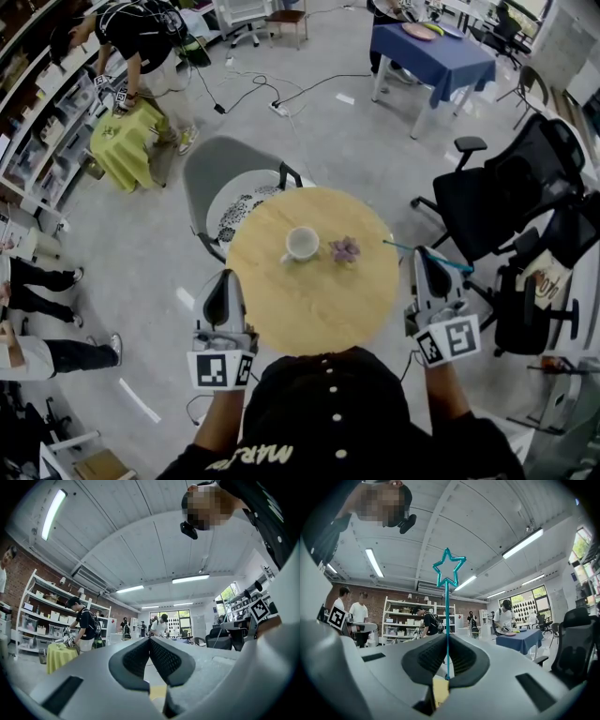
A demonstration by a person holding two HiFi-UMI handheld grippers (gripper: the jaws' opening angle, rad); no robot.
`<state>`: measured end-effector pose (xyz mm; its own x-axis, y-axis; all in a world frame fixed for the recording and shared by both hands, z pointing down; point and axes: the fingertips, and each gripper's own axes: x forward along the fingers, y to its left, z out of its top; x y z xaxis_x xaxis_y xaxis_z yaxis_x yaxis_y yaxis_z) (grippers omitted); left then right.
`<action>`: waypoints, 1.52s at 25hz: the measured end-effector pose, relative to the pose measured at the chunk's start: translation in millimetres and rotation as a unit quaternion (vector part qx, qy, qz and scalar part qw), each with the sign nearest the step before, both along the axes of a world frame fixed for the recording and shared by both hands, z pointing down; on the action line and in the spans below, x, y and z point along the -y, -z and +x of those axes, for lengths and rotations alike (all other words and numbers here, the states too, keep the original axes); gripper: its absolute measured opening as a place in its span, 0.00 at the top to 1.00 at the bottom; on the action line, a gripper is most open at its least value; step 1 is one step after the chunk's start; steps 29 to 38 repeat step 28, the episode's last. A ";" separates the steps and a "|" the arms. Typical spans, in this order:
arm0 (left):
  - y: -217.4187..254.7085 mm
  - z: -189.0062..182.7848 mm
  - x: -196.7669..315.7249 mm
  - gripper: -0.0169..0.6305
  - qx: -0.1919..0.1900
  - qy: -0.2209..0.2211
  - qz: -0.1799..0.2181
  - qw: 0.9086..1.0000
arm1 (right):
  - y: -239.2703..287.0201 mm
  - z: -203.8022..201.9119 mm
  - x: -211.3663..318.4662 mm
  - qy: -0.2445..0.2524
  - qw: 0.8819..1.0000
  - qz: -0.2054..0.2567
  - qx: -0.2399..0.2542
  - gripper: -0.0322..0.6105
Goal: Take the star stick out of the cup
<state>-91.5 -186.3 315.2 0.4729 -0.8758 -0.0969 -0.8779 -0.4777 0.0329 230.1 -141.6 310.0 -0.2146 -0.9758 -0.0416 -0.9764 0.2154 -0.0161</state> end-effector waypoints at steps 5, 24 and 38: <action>0.4 2.4 -2.3 0.97 0.006 -0.001 0.004 1.000 | -2.3 0.8 -0.3 -0.005 1.000 0.000 -0.008 0.92; 2.5 8.6 -9.5 0.97 0.013 0.005 0.007 1.000 | -3.5 6.5 -0.6 -0.002 1.000 0.005 -0.009 0.92; 0.0 10.7 -12.2 0.97 0.015 0.003 0.007 1.000 | -5.1 7.3 -2.9 -0.002 1.000 0.005 -0.010 0.92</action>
